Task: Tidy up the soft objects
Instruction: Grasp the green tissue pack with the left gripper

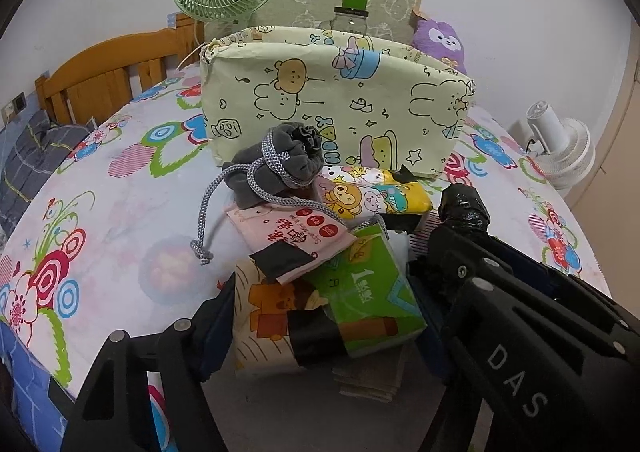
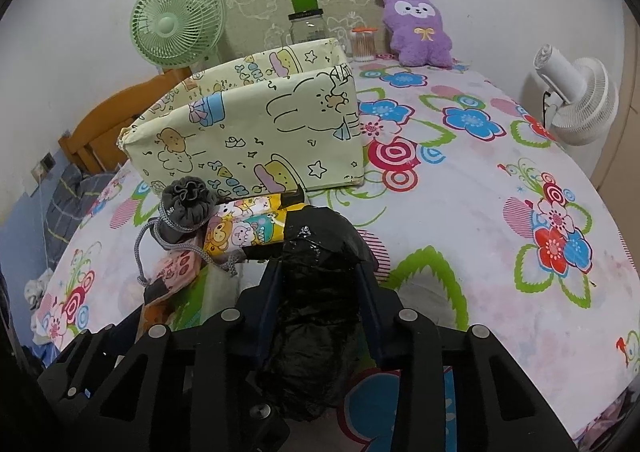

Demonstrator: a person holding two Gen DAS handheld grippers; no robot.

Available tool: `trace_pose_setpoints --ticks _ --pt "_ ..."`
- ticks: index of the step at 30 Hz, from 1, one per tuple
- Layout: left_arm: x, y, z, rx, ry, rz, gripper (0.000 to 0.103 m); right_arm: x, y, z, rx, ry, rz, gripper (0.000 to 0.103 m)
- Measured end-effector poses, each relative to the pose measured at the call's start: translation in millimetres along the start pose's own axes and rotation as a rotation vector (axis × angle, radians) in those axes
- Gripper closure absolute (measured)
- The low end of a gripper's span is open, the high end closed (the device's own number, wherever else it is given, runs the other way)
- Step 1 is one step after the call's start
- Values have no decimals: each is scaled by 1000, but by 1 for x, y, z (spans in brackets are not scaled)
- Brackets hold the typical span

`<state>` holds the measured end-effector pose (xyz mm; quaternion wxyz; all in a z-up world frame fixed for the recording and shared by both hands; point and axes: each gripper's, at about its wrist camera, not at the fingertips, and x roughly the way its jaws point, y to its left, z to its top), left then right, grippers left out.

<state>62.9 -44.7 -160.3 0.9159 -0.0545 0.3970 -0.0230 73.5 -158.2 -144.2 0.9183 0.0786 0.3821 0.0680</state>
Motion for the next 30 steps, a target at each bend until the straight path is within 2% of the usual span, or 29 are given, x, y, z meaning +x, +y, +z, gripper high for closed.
trace_pose_setpoints --ticks 30 --pt "-57 -9 12 -6 -121 -4 26 -63 5 13 -7 -141 16 66"
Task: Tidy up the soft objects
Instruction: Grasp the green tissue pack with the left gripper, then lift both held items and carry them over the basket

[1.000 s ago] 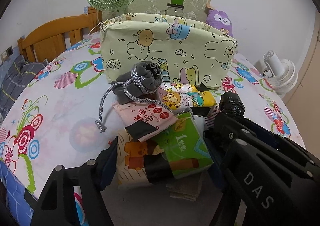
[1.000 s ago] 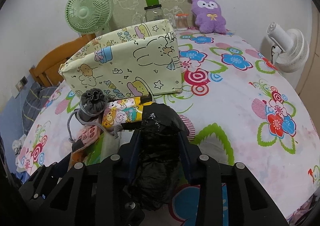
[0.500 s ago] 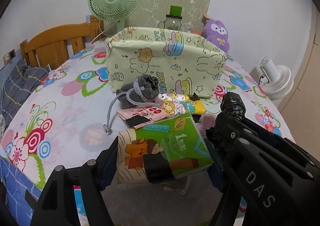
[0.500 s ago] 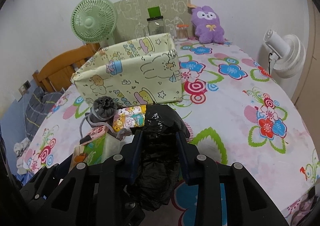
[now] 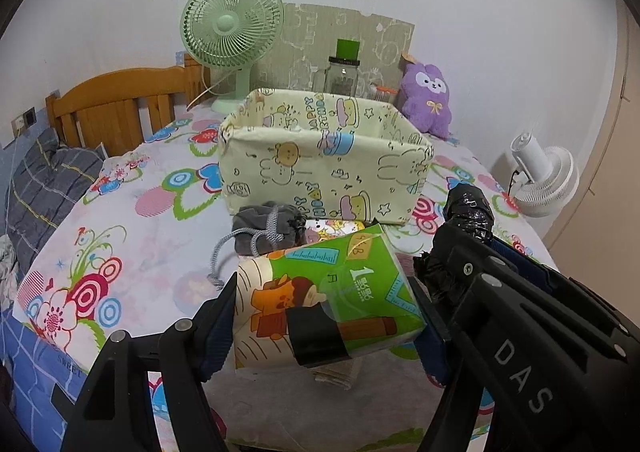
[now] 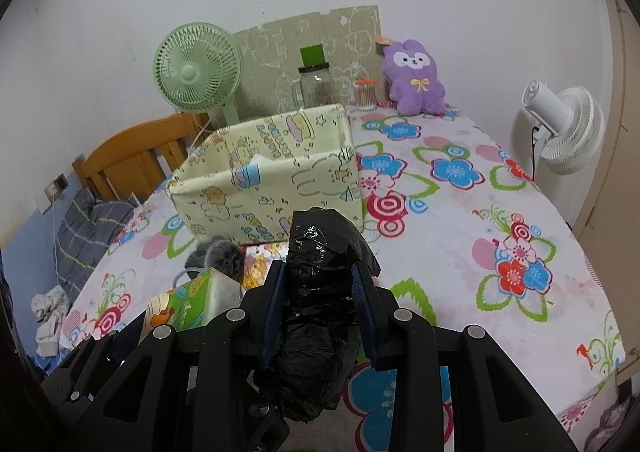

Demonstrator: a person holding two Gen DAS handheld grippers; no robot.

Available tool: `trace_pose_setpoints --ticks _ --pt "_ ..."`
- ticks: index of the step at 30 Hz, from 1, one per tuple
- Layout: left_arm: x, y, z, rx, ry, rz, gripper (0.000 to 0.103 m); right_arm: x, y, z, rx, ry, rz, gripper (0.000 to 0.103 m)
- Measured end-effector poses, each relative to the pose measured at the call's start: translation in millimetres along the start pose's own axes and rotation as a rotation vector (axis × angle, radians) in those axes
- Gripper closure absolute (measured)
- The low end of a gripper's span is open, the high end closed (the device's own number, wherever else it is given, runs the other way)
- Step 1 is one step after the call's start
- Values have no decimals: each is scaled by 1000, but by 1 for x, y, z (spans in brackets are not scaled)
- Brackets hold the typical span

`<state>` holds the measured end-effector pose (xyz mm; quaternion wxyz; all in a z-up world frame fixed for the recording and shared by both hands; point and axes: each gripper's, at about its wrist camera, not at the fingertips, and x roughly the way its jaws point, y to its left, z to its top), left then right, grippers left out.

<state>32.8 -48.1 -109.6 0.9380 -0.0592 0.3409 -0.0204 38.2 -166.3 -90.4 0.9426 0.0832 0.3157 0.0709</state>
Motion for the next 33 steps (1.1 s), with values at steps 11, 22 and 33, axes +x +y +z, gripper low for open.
trace_pose_setpoints --ticks 11,22,33 --pt "-21 -3 22 9 -51 8 26 -21 5 21 -1 -50 13 66" --pt "-40 -4 40 23 -97 23 26 -38 12 41 0 -84 11 66" --pt "-52 -4 59 39 -127 47 26 -48 19 60 2 -102 10 66"
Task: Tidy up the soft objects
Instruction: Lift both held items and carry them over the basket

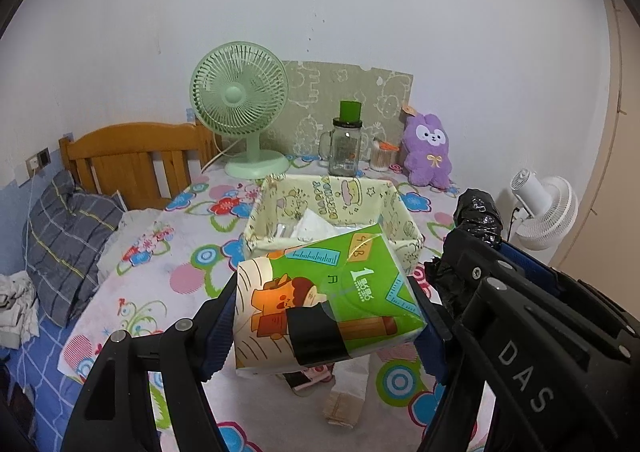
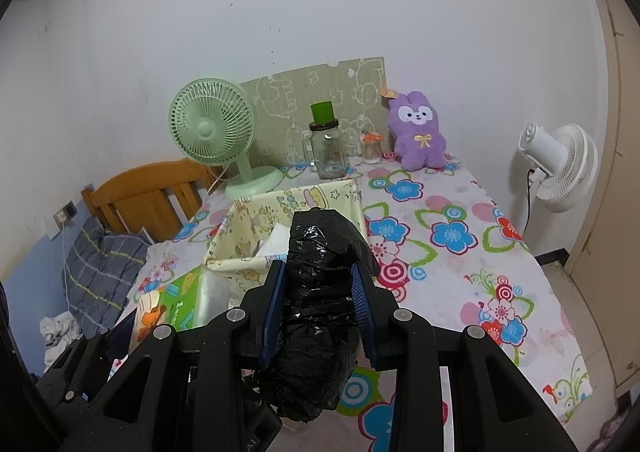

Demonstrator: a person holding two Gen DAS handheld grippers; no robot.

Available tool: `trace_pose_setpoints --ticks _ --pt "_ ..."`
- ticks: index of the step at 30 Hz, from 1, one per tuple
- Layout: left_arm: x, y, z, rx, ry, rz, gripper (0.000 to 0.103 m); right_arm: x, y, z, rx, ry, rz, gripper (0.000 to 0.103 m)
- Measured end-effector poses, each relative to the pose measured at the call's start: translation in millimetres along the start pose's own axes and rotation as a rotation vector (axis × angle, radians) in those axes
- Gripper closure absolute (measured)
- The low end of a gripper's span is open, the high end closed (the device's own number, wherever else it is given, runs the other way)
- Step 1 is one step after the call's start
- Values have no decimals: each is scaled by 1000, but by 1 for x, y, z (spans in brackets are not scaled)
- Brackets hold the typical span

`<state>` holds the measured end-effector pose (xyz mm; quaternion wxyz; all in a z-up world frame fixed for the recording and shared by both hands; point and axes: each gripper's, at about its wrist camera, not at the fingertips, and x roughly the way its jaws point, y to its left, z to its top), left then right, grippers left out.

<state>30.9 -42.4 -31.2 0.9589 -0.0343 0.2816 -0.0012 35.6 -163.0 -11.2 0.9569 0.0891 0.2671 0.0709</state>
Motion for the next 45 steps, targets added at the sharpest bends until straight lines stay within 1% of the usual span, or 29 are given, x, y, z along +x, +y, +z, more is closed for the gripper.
trace_pose_setpoints --ticks 9,22,27,33,45 --pt "6 5 16 -6 -18 13 26 4 8 17 -37 -26 -6 66" --pt "33 11 36 0 -19 11 26 35 17 37 -54 -17 -10 66" --pt "46 13 46 4 -15 -4 26 48 19 45 -60 -16 -18 66" --pt "62 15 54 17 -12 -5 26 65 20 53 -69 -6 -21 66" --pt "101 23 66 25 -4 1 26 111 23 67 -94 11 16 66"
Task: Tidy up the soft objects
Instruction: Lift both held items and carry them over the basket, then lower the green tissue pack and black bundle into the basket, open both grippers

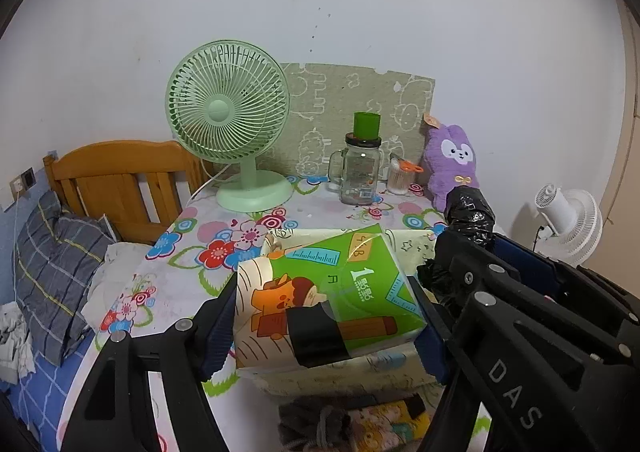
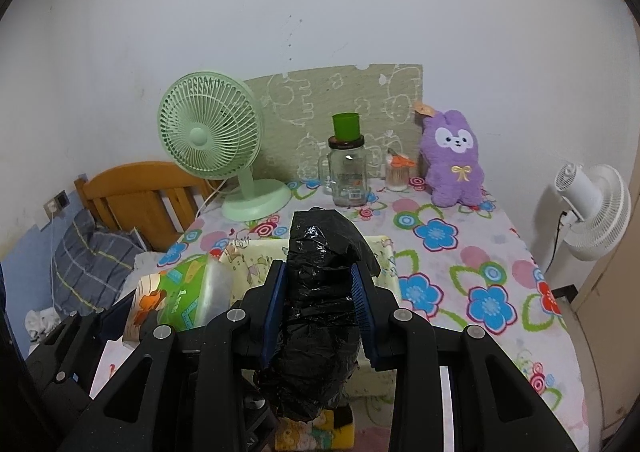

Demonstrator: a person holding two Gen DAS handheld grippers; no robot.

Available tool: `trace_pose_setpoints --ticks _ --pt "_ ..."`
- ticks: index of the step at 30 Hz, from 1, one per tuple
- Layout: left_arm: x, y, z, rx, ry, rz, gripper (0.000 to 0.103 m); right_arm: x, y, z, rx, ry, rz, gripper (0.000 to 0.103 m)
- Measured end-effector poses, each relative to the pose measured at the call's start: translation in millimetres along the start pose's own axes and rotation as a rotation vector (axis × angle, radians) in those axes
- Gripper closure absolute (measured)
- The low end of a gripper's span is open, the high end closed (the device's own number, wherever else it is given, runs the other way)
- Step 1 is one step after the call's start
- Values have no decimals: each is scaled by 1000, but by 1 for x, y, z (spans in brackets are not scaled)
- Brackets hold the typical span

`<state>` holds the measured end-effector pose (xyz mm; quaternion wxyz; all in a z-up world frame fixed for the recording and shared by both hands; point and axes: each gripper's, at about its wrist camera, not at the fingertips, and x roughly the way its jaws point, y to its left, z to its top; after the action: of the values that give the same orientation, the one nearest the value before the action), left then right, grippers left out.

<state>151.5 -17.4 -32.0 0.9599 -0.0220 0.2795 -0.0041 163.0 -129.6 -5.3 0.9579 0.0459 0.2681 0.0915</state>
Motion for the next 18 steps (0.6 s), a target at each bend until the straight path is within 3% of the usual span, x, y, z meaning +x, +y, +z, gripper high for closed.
trace_pose_setpoints --ticks 18 --pt "62 6 8 42 58 5 26 69 -5 4 17 55 46 66"
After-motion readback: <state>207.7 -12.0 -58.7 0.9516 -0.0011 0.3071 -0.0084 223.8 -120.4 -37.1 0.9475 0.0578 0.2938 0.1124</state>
